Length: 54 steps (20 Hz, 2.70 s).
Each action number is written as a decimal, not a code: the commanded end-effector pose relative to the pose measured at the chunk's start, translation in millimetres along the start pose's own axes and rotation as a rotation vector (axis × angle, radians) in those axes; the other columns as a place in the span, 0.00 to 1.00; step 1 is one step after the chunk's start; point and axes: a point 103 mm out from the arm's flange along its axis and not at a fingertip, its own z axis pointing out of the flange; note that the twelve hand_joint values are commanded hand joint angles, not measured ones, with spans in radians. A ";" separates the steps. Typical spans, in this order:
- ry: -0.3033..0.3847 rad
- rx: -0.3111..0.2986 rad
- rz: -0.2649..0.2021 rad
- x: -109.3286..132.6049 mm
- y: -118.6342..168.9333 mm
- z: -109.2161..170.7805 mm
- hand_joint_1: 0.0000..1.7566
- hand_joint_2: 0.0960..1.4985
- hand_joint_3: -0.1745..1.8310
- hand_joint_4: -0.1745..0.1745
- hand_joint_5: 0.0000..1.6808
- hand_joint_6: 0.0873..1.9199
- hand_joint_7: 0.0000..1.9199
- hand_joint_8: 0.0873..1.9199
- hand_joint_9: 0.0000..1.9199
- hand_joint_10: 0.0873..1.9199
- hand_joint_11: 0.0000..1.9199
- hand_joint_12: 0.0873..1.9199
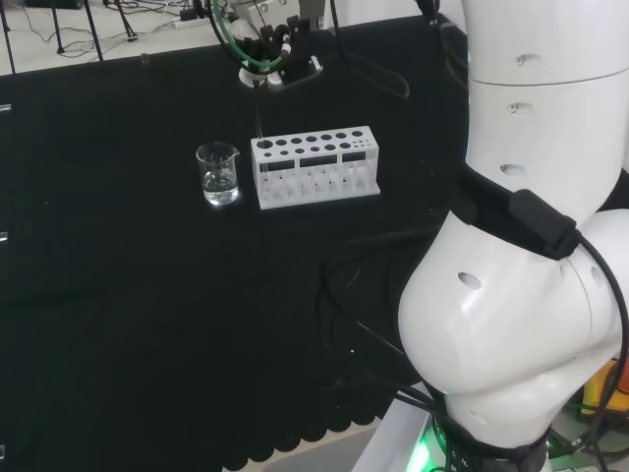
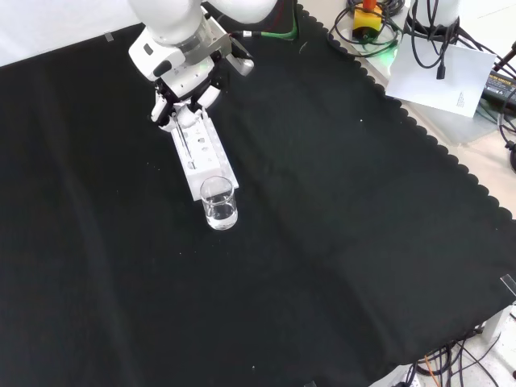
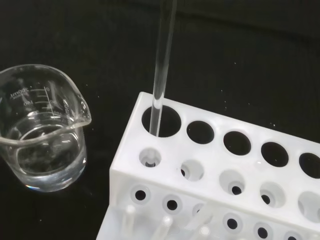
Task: Take the glass rod from the white test tube rack.
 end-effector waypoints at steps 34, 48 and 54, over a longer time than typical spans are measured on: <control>0.151 -0.088 0.060 -28.2 -32.6 -56.9 0.75 0.70 0.05 0.00 0.74 0.09 0.60 0.53 0.80 0.46 0.82 0.33; 0.151 -0.175 0.047 -20.6 -71.7 -119.2 0.75 0.70 0.05 0.00 0.75 0.08 0.61 0.51 0.81 0.45 0.83 0.32; 0.145 -0.196 0.026 -11.3 -76.6 -121.9 0.75 0.69 0.05 0.00 0.75 0.07 0.61 0.51 0.81 0.45 0.83 0.31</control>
